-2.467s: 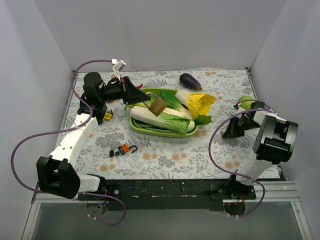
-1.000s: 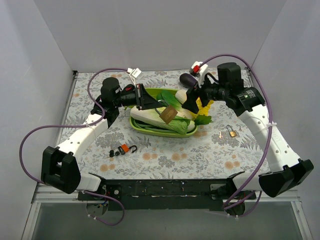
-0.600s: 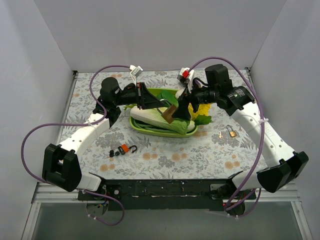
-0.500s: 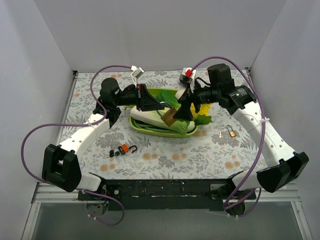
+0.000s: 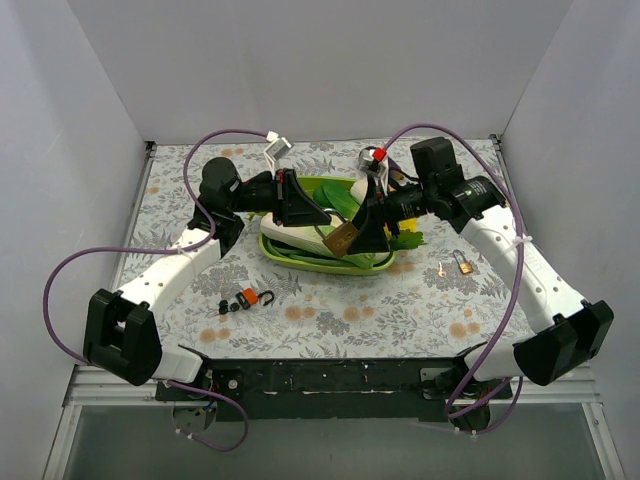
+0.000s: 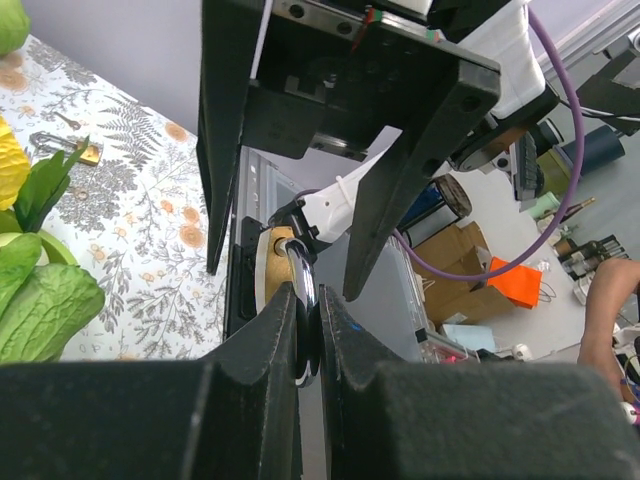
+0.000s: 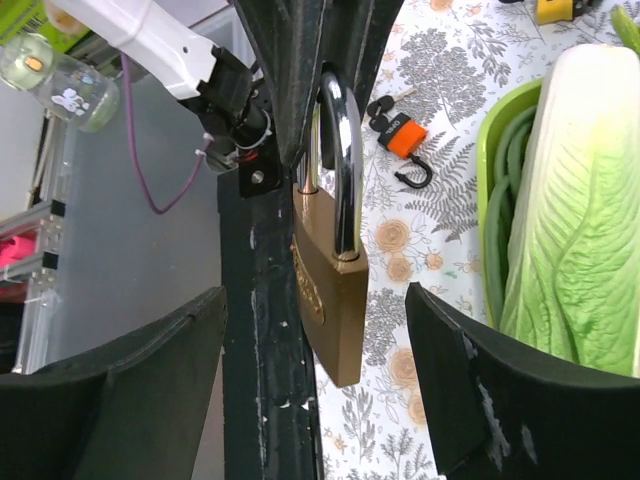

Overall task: Lock with the key
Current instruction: Place the lock at the center of the board.

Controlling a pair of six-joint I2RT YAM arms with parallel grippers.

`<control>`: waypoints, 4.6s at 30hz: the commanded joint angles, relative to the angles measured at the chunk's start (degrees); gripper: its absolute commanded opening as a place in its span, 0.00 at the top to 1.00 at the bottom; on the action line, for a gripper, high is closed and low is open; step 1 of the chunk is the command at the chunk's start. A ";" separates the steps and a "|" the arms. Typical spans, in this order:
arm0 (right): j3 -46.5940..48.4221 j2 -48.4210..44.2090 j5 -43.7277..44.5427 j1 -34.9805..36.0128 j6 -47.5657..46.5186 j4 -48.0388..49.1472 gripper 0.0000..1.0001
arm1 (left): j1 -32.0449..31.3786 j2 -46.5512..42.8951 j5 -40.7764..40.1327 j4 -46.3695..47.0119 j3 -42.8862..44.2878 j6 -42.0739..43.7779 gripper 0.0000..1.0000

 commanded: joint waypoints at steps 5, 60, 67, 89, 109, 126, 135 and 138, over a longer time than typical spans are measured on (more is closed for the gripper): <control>-0.93 0.01 -7.55 0.01 5.00 4.92 0.38 | -1.79 -2.27 0.53 5.04 1.85 -2.07 1.00; -12.96 18.90 4.92 -54.40 -11.27 -22.15 0.99 | 13.15 -6.84 -8.79 -16.06 0.18 11.29 0.02; -23.50 19.35 5.53 -45.79 -2.39 -11.80 0.99 | 13.24 -6.23 -9.14 -16.67 0.27 11.64 0.02; -29.93 20.31 9.66 -39.98 11.16 9.31 0.95 | 13.33 -6.23 -9.05 -14.39 -1.32 10.24 0.02; -30.11 19.26 17.40 -38.66 14.93 11.95 0.57 | 13.33 -7.20 -9.40 -13.77 -2.20 9.71 0.02; -33.53 19.08 16.35 -37.87 20.73 18.72 0.75 | 13.33 -6.85 -9.32 -11.49 -3.51 8.13 0.02; -37.84 17.41 13.19 -37.69 24.59 25.13 0.99 | 13.42 -7.11 -8.70 -11.66 -3.87 8.13 0.02; -37.32 18.72 10.90 -37.69 23.91 25.58 0.99 | 13.42 -7.28 -8.53 -12.10 -3.78 8.39 0.02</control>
